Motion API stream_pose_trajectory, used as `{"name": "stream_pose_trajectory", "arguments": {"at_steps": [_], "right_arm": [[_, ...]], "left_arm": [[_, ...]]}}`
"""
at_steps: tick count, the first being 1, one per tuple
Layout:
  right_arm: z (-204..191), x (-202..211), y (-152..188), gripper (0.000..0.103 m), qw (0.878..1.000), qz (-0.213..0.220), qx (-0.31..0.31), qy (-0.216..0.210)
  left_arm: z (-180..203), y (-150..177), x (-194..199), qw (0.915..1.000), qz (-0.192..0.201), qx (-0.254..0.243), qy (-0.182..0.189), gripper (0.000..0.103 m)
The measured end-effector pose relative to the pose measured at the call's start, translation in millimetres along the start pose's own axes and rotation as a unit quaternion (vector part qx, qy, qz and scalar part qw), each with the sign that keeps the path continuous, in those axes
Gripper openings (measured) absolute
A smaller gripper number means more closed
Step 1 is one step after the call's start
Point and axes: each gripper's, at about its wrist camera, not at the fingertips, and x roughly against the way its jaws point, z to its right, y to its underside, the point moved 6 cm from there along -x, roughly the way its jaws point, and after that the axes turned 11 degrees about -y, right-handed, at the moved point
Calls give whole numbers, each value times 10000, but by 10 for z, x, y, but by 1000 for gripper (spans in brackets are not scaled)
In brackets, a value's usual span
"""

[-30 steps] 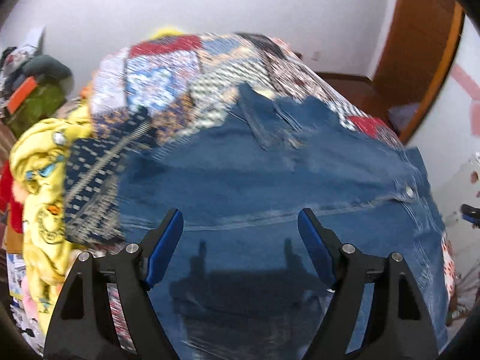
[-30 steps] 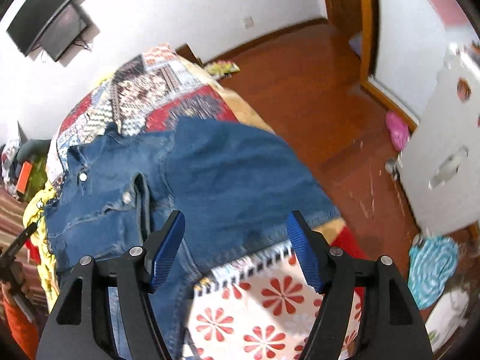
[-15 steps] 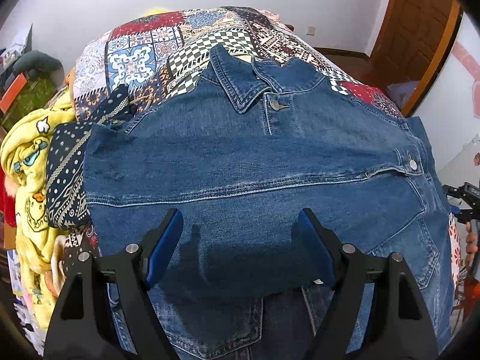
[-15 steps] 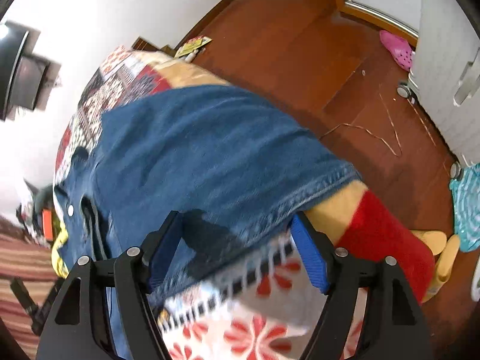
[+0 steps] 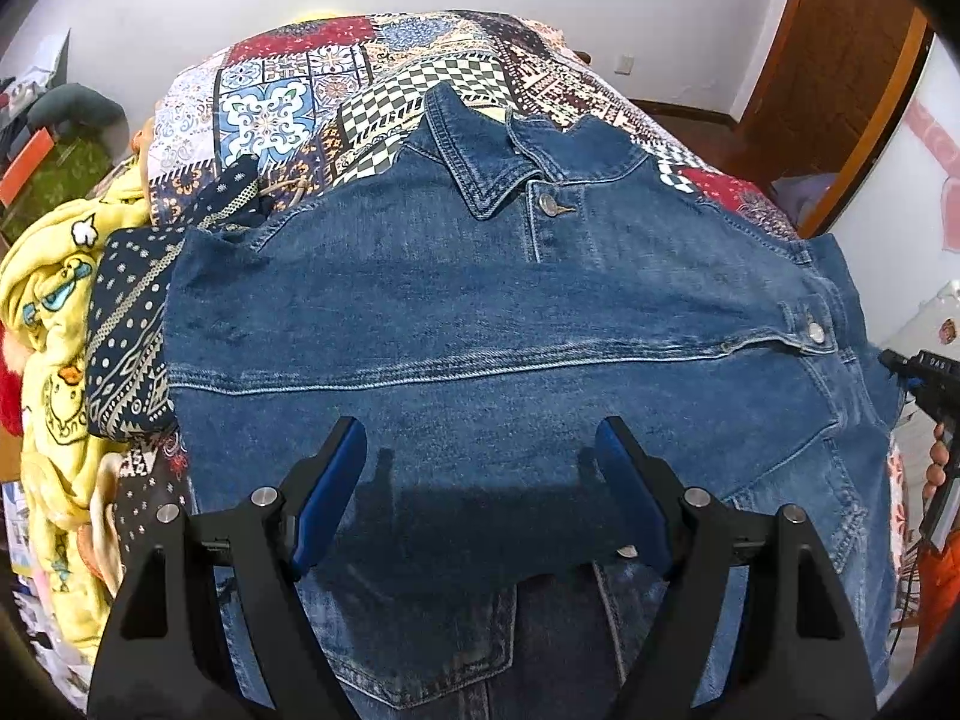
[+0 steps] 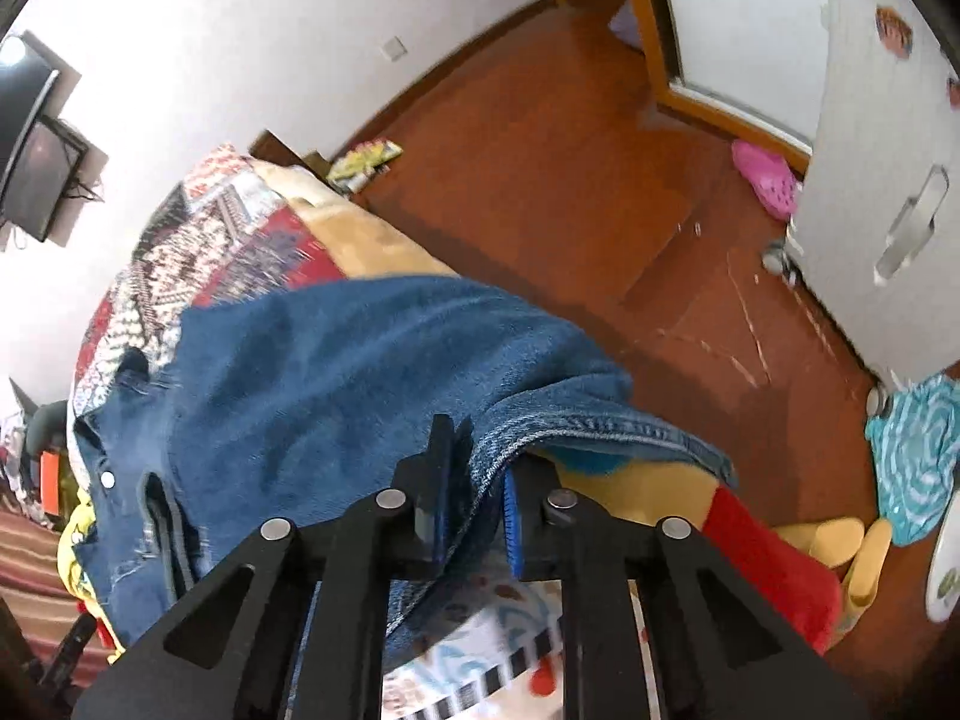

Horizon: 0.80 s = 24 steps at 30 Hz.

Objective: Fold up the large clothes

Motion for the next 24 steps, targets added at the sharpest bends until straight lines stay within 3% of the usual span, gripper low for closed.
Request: {"name": "stream_pose_trajectory", "arguments": {"at_steps": [6, 12, 19, 24], "right_arm": [[-685, 461, -200, 9, 9949, 541, 718, -456], [-1695, 708, -85, 9, 9745, 684, 1855, -1065], [-2491, 438, 576, 9, 9473, 19, 2711, -1705], [-2569, -40, 1072, 9, 9361, -759, 3021, -1631]], "left_arm": [[-16, 73, 22, 9995, 65, 130, 274, 78], [-96, 197, -59, 9992, -168, 256, 260, 78], [-313, 334, -122, 9956, -471, 663, 459, 78], [-387, 398, -35, 9960, -420, 691, 380, 78]]}}
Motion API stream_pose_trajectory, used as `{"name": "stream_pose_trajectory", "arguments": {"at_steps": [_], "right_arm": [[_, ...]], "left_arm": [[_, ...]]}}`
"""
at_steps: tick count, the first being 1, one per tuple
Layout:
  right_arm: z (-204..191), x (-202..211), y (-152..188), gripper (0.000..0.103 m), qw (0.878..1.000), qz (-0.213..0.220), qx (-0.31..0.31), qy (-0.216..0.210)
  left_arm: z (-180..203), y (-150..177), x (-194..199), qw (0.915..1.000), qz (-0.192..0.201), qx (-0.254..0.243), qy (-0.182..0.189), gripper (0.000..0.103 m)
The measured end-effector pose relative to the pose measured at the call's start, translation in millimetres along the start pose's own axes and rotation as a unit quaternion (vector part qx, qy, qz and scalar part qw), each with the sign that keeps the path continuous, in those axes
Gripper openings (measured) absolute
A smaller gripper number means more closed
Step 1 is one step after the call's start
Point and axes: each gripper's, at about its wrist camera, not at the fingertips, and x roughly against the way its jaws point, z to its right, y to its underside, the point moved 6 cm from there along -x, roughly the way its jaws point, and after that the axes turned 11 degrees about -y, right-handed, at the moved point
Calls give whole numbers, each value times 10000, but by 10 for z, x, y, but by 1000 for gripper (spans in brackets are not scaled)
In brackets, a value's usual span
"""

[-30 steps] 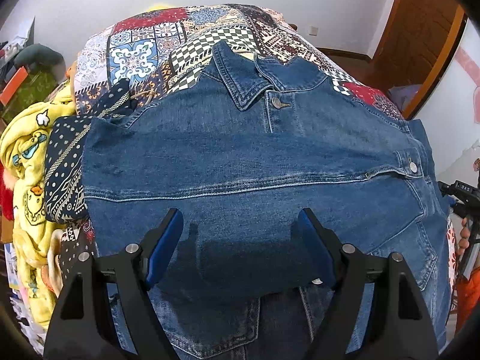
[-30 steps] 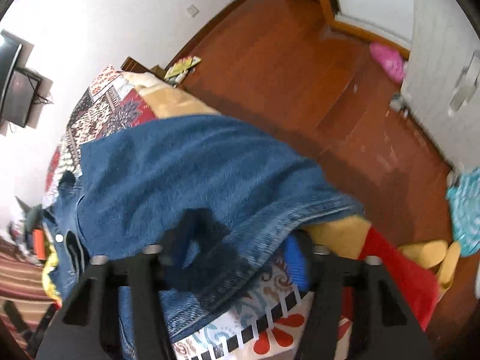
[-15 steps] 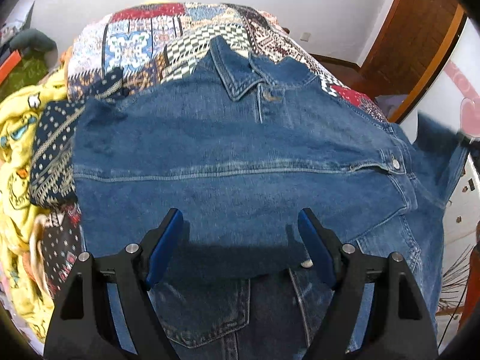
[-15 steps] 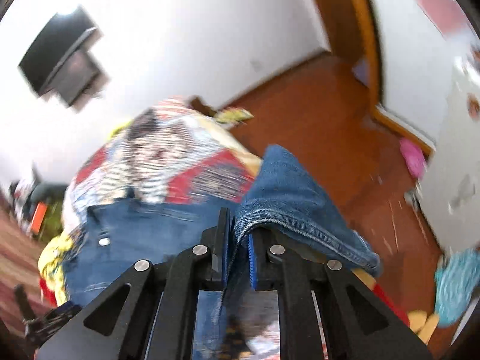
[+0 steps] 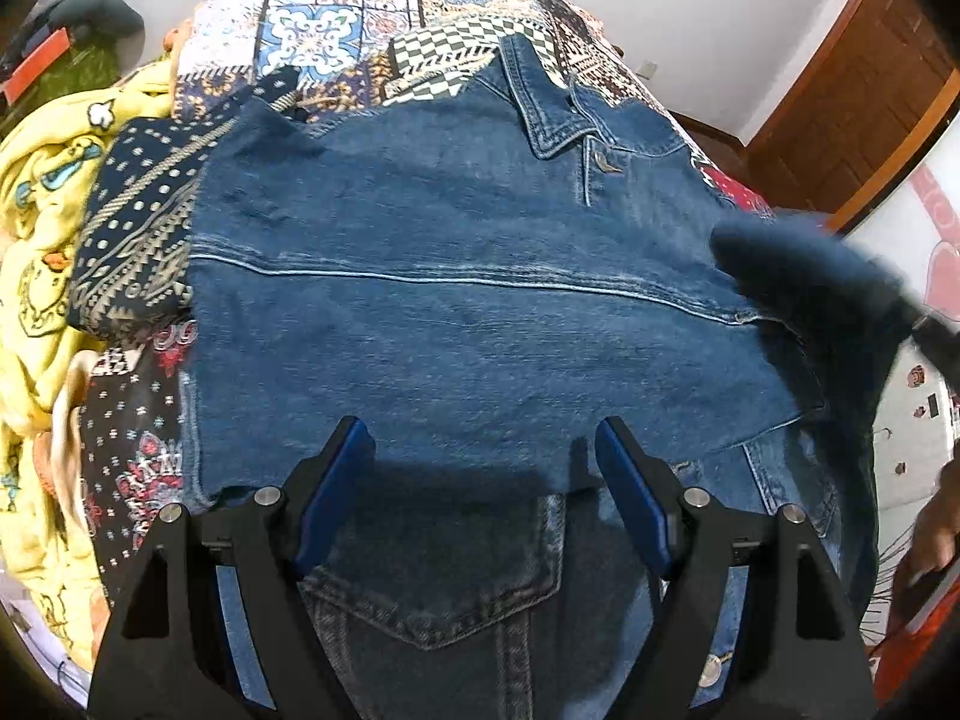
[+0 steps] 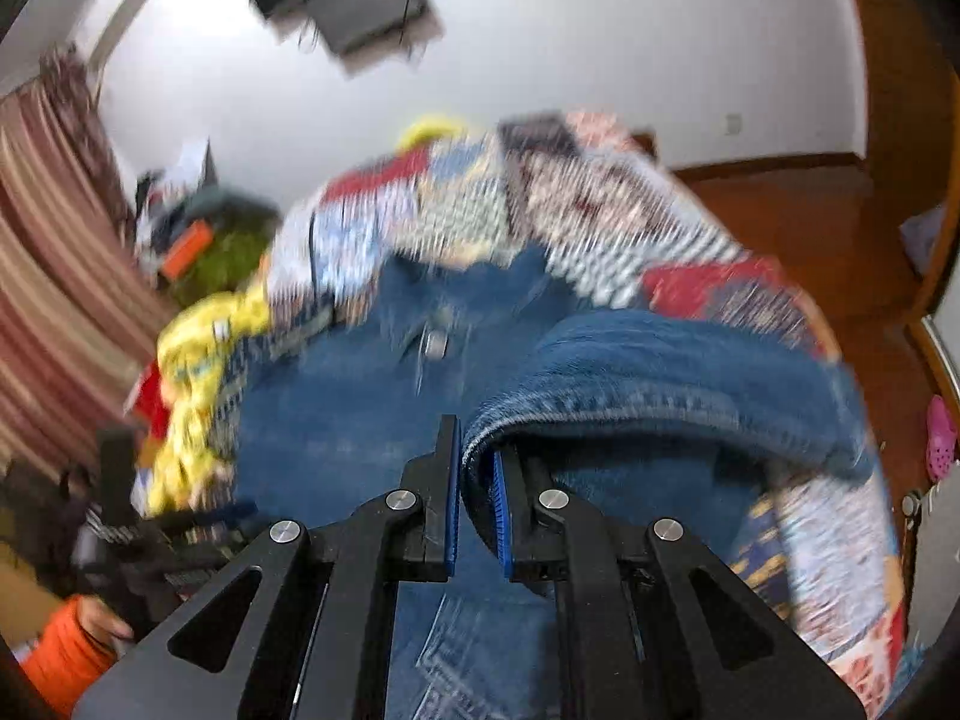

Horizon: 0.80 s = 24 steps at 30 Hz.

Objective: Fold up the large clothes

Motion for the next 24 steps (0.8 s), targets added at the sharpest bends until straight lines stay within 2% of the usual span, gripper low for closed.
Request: {"name": "stream_pose_trajectory", "arguments": {"at_steps": [5, 10, 13, 16, 17, 18, 20, 24], "right_arm": [[98, -410, 375, 10, 9970, -752, -140, 96], [139, -455, 515, 11, 9941, -1047, -207, 192], [111, -322, 481, 14, 9943, -1046, -212, 81], [131, -110, 431, 35, 9954, -929, -220, 36], [134, -69, 415, 46, 9962, -843, -230, 38], [173, 37, 389, 51, 9972, -706, -255, 46], [258, 223, 339, 53, 9985, -445, -292, 120], [571, 688, 281, 55, 9975, 4, -364, 606]], "left_arm": [[-57, -50, 209, 9991, 368, 34, -190, 78], [90, -178, 467, 9968, 771, -196, -63, 78], [309, -279, 625, 9936, 975, -568, -63, 78], [623, -426, 800, 9878, 1227, -960, -63, 78], [714, -462, 841, 9859, 1303, -1046, -29, 78], [816, -503, 894, 9836, 1393, -1147, 18, 78], [1027, -579, 982, 9788, 1541, -1348, 102, 78], [1540, -700, 1092, 9648, 1809, -1896, 230, 78]]}}
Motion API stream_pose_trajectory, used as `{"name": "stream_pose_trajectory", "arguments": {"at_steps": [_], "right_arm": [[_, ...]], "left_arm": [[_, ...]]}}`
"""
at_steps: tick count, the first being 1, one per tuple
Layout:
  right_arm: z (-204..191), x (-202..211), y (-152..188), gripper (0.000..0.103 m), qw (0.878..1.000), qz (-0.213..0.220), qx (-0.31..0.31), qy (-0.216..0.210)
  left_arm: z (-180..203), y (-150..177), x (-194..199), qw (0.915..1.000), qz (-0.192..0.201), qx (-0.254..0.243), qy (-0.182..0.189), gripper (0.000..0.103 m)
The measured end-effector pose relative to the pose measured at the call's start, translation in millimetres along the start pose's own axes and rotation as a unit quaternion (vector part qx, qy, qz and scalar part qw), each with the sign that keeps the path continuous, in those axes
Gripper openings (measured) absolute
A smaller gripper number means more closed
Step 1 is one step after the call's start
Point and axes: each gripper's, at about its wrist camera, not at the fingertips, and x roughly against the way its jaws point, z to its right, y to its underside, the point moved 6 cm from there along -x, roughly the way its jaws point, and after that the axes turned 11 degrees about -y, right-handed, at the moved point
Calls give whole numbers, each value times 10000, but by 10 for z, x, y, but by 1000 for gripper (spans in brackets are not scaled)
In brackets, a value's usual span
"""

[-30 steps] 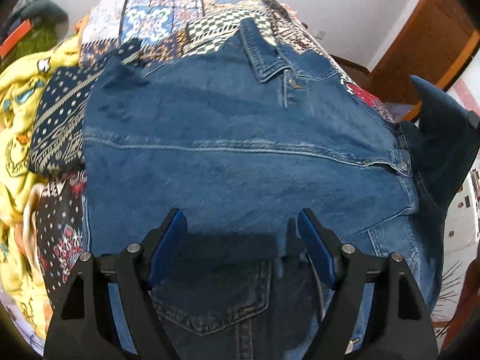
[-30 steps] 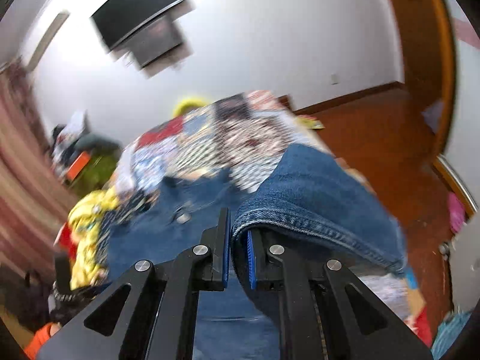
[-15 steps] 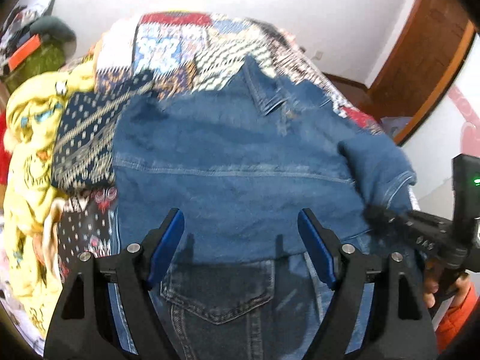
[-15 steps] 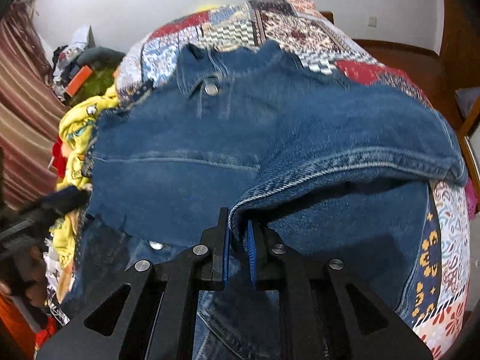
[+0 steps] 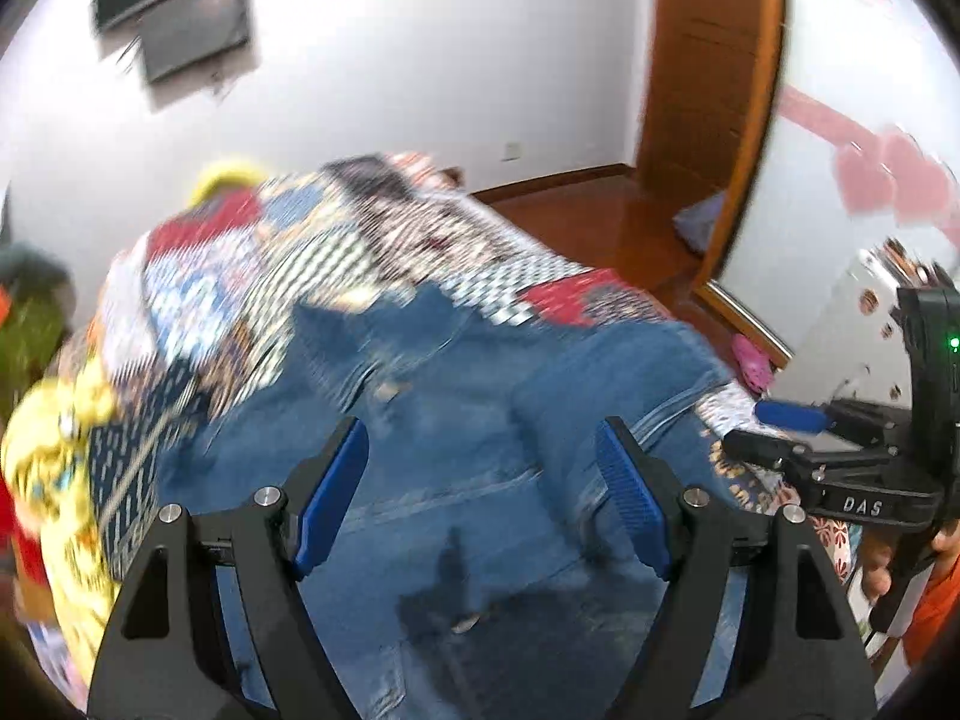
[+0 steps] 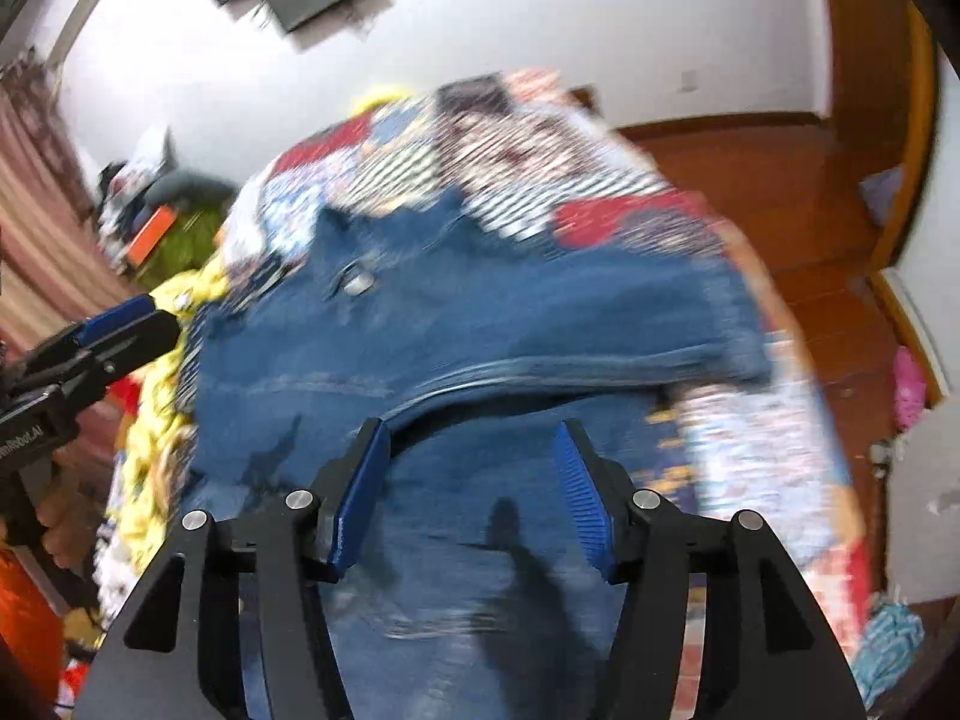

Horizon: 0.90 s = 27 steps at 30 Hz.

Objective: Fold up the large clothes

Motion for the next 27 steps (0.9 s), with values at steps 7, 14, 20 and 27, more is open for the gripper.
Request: {"name": "stream_pose_trajectory", "arguments": {"at_steps": [7, 14, 20, 27], "right_arm": [[585, 383, 44, 57, 9929, 233, 72, 1166], [789, 158, 313, 57, 9939, -198, -167, 1071], [791, -7, 488, 58, 9955, -391, -391, 768], [734, -205, 601, 58, 9947, -634, -255, 771]], "left_arm": [[842, -160, -347, 9932, 57, -1133, 277, 78], [1581, 171, -1021, 9717, -827, -2048, 834, 65], [1615, 230, -1272, 9736, -711, -2107, 507, 52], [1541, 137, -1393, 9762, -593, -2066, 284, 20]]}}
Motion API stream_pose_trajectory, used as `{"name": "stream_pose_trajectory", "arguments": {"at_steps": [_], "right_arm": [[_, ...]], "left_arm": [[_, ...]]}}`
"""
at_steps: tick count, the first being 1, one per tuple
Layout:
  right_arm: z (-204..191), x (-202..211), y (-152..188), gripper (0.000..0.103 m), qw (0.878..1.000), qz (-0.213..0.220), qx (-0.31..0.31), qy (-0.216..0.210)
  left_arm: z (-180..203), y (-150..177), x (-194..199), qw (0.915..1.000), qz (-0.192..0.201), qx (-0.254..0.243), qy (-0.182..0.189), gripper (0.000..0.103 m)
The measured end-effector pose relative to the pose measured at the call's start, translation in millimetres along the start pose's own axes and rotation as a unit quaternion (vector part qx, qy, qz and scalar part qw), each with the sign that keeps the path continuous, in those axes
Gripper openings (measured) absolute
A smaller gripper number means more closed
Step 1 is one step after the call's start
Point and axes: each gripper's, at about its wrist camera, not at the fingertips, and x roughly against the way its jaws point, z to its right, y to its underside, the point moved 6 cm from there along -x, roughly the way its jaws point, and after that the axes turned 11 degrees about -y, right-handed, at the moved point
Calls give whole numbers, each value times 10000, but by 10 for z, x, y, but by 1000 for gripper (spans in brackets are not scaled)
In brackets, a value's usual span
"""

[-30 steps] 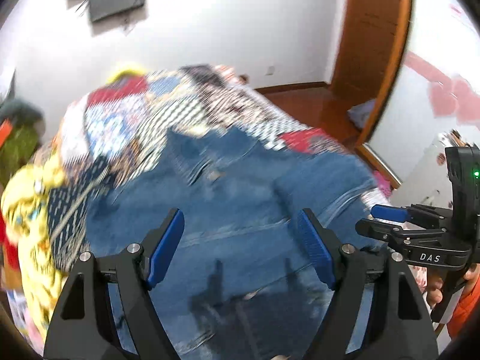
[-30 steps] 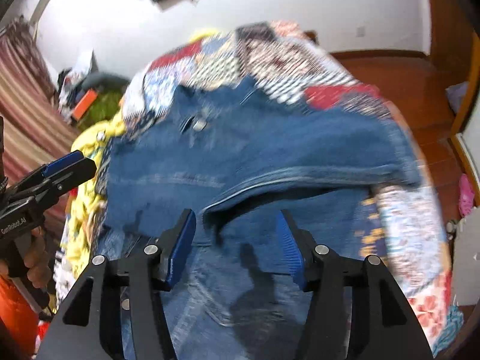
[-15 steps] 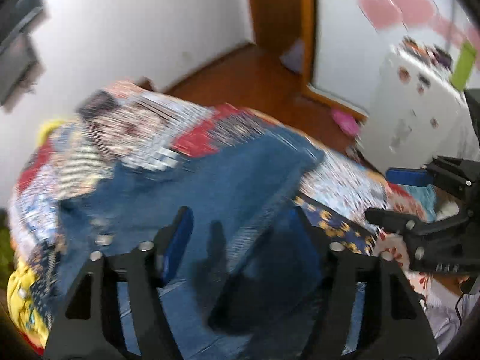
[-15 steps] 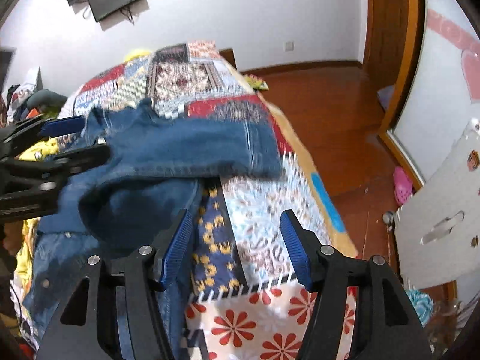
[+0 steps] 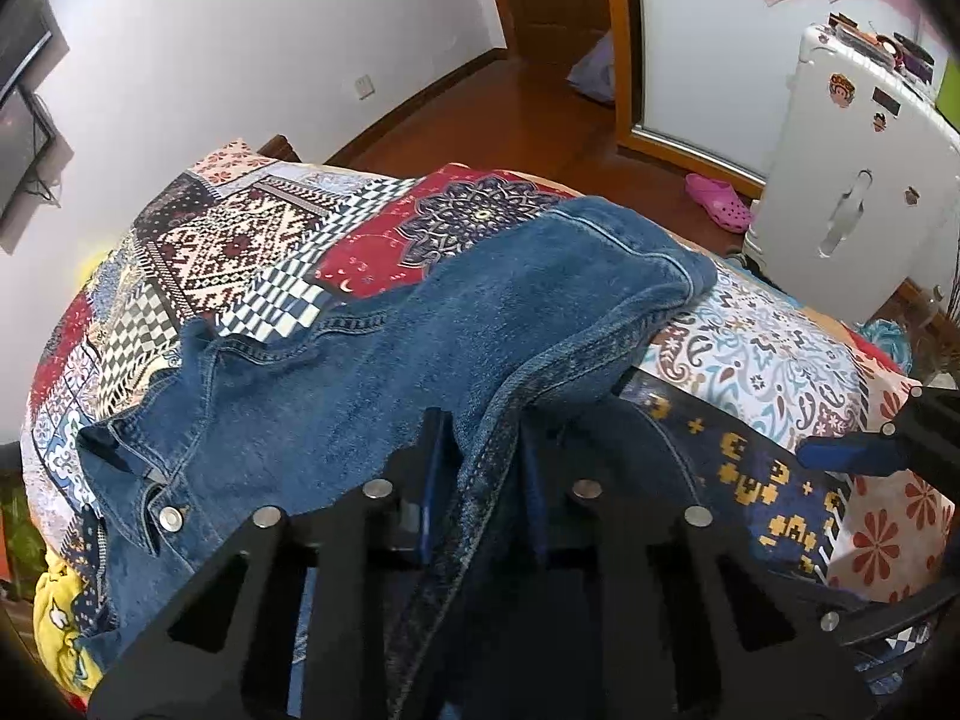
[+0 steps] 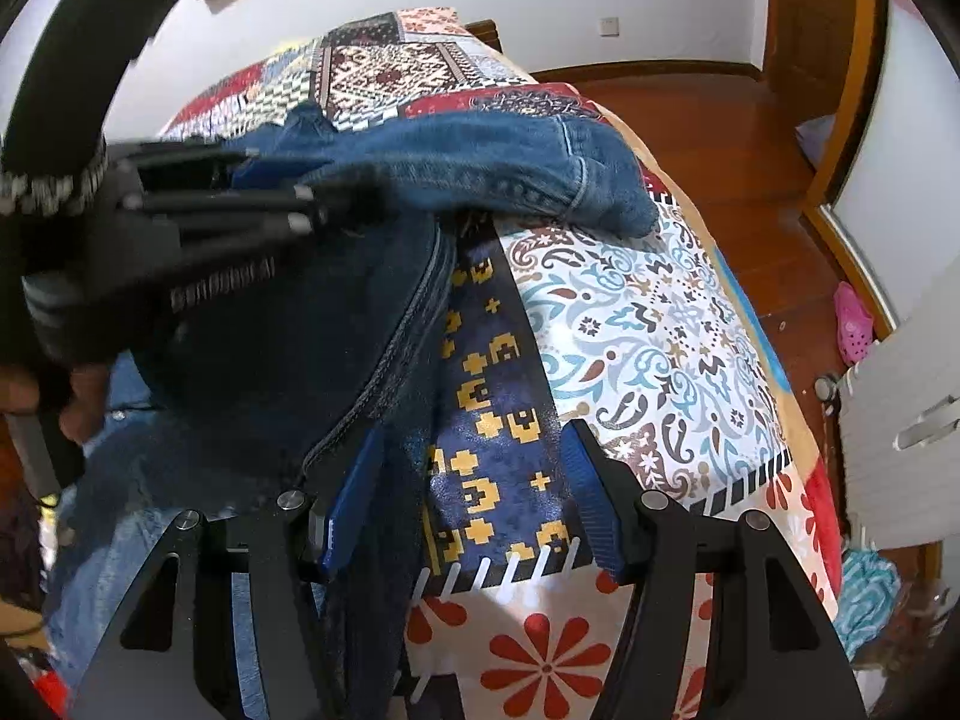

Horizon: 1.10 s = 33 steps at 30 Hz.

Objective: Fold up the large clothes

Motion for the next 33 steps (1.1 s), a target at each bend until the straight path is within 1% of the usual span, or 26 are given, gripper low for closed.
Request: {"name": "stream_pose_trajectory", "arguments": {"at_steps": [2, 3, 4, 7, 9, 10, 13, 14, 16, 19, 22, 24, 27, 29, 30, 31, 33], "right_arm": [[-9, 7, 4, 58, 10000, -10, 88, 32], [-7, 7, 5, 58, 9999, -31, 97, 31], [-3, 10, 6, 58, 9999, -55, 91, 26], [-5, 3, 8, 58, 9998, -103, 154, 79], [-26, -17, 8, 58, 9996, -130, 211, 148], [-33, -20, 9, 58, 9994, -143, 246, 181], [-47, -23, 16, 58, 9990, -164, 326, 249], [-49, -28, 16, 58, 9989, -176, 336, 257], [-50, -27, 15, 58, 9989, -187, 340, 261], [-57, -35, 6, 58, 9989, -213, 335, 240], [-57, -39, -3, 59, 9990, -248, 302, 235], [-66, -43, -3, 59, 9989, -271, 280, 278], [-66, -32, -14, 59, 9987, -307, 220, 336], [-64, -18, -46, 59, 9987, -328, 173, 343], [-68, -3, -49, 59, 9981, -472, 199, 355], [-80, 36, -87, 59, 9983, -410, 196, 363], [-110, 95, -158, 59, 9989, -276, 189, 336]], "left_arm": [[-87, -31, 65, 9998, 67, 153, -59, 15], [-171, -57, 131, 9994, 127, 312, -80, 13], [-274, -82, 205, 9986, 192, 488, -64, 13], [-553, -96, 365, 9961, 350, 801, -66, 11], [-807, 15, 495, 9936, 430, 1048, -47, 11], [-948, 127, 540, 9917, 416, 1213, -55, 11], [-1241, 465, 576, 9886, 272, 1473, -170, 11], [-1360, 662, 586, 9864, 176, 1622, -209, 11], [-1504, 973, 566, 9825, -33, 1845, -235, 11], [-1565, 1381, 505, 9783, -350, 2028, -222, 11], [-1448, 1754, 383, 9761, -721, 2049, -91, 12], [-1367, 1855, 349, 9775, -811, 1944, -82, 12], [-1279, 1848, 436, 9833, -692, 1647, -339, 12], [-1233, 1769, 526, 9875, -600, 1369, -492, 13], [-1217, 1719, 573, 9892, -545, 1245, -557, 13], [-1211, 1707, 613, 9900, -500, 1182, -590, 14], [-1240, 1620, 655, 9913, -394, 1101, -604, 20]]}}
